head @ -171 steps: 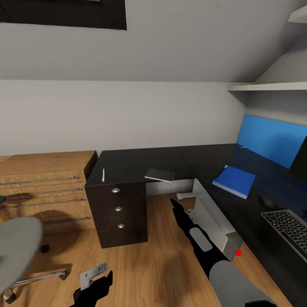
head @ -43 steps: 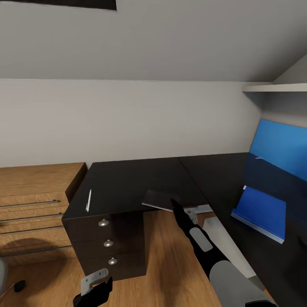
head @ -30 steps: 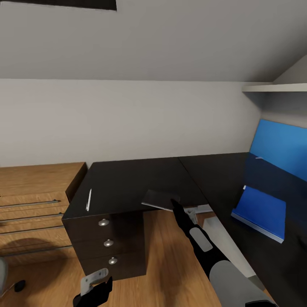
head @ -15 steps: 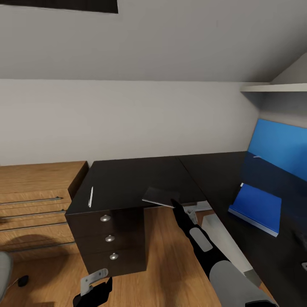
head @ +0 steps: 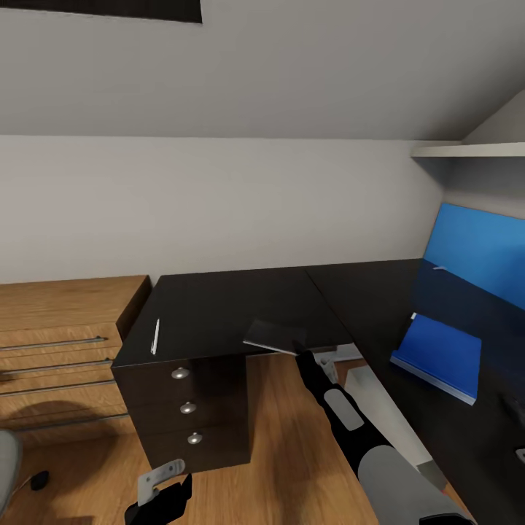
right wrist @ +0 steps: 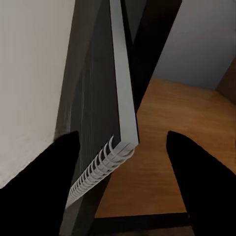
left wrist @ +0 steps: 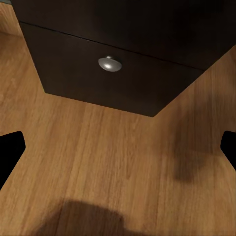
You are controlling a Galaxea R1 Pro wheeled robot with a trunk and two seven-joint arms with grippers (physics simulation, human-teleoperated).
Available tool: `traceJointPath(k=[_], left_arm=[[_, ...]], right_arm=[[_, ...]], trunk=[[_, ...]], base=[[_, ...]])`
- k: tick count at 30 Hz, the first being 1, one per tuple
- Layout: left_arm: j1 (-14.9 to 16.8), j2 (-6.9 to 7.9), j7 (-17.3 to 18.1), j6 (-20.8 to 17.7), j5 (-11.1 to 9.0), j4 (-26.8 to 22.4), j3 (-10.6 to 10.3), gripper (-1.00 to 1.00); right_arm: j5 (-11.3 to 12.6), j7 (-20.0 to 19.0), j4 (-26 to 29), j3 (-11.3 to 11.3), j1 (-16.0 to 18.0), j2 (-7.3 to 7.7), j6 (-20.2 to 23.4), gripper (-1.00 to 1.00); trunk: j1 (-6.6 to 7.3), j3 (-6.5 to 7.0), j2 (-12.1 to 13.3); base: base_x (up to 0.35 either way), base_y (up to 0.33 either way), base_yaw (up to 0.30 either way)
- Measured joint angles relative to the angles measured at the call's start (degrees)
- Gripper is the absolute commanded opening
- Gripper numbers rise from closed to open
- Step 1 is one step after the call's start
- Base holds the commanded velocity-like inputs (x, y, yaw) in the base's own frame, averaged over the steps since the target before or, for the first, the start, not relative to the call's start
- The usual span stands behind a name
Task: In the bedroom, organize the workspace by keeping the computer under the desk, ensuring the monitor is on the desk, placing the keyboard on the desk next to the monitor, placing the mouse on the desk next to the keyboard, moving the folder from the swivel chair onto the desk next to the mouse, stacking the notebook on top of the folder with the pen on top of the notebook, and positioning the swivel chair next to the desk.
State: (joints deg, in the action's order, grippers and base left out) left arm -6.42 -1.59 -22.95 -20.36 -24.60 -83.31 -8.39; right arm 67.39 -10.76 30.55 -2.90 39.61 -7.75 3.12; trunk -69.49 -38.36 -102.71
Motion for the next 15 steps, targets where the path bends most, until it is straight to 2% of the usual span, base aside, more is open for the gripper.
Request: traceJointPath(k=[15], left_arm=[[0.0,-0.07,0.1,0.0,0.0,0.0,0.0,1.00]], right_arm=[[-0.2,-0.1,0.1,0.0,0.0,0.00,-0.2,-1.00]], trunk=[[0.00,0.00,0.0]], base=[[0.000,0.000,0.000]])
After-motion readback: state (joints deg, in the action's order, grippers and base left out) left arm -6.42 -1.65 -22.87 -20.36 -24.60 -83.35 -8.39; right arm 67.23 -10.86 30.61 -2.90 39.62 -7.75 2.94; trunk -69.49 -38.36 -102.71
